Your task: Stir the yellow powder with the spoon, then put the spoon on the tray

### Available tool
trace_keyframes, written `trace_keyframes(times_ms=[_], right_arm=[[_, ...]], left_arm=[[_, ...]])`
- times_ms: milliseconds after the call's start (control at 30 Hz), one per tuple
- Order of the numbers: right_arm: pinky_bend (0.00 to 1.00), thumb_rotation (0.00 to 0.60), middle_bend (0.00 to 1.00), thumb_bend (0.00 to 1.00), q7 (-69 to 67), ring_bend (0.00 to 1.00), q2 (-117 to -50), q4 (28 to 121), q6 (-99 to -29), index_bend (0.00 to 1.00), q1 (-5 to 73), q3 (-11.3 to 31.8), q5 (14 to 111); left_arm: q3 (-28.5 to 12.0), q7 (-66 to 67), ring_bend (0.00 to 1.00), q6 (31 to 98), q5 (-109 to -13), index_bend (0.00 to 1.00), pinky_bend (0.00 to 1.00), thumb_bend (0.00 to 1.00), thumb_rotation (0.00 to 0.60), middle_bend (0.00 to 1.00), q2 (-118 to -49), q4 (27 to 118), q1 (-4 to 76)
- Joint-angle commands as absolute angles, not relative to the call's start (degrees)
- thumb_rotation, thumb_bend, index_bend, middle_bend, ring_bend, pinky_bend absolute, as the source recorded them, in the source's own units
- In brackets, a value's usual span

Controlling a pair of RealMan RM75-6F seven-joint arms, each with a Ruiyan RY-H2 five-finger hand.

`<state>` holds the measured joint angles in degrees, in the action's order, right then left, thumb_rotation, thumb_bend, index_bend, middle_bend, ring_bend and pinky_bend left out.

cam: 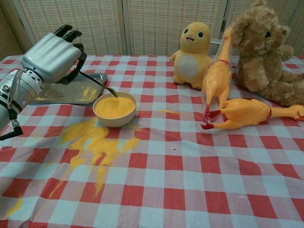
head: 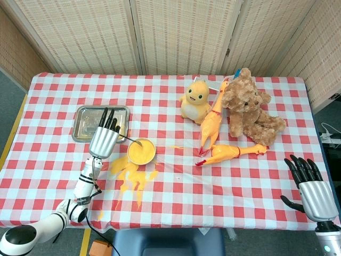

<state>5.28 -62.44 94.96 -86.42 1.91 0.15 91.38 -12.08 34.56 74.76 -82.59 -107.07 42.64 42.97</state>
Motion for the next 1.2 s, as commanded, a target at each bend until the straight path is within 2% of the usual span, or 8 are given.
trace_keyframes(times_ms=[33, 467, 967, 1200], right_arm=[[0.0, 0.6, 0.0, 0.07, 5.17, 0.0, -62.41, 94.92, -86.32, 0.0, 1.96, 0.22, 91.23], [0.0, 0.6, 0.0, 0.07, 5.59, 0.0, -62.57, 95.03, -86.38, 0.0, 1.94, 0.14, 91.44], [0.0, 0.6, 0.0, 0.07, 6.13, 0.0, -62.76, 95.2, -86.51, 0.0, 1.88, -0.3, 92.35], [0.0, 0.6, 0.0, 0.07, 6.07, 0.0, -62.7, 95.31, -86.75, 0.0, 1.77, -0.48, 92.74]], left_arm=[[-12.0, 35.61, 0.05, 74.55, -82.39, 0.83, 0.0, 0.82, 0.6, 0.32, -107.42, 42.6, 43.16], [-10.6, 40.5, 0.05, 73.55, -81.66, 0.83, 0.0, 0.82, 0.6, 0.32, -107.63, 43.67, 42.24], [-7.31, 46.4, 0.05, 74.88, -81.99, 0.84, 0.0, 0.82, 0.6, 0.3, -99.43, 61.81, 37.38], [-8.13, 47.23, 0.05, 76.54, -83.18, 0.84, 0.0, 0.82, 0.6, 0.3, -98.19, 64.51, 37.47]])
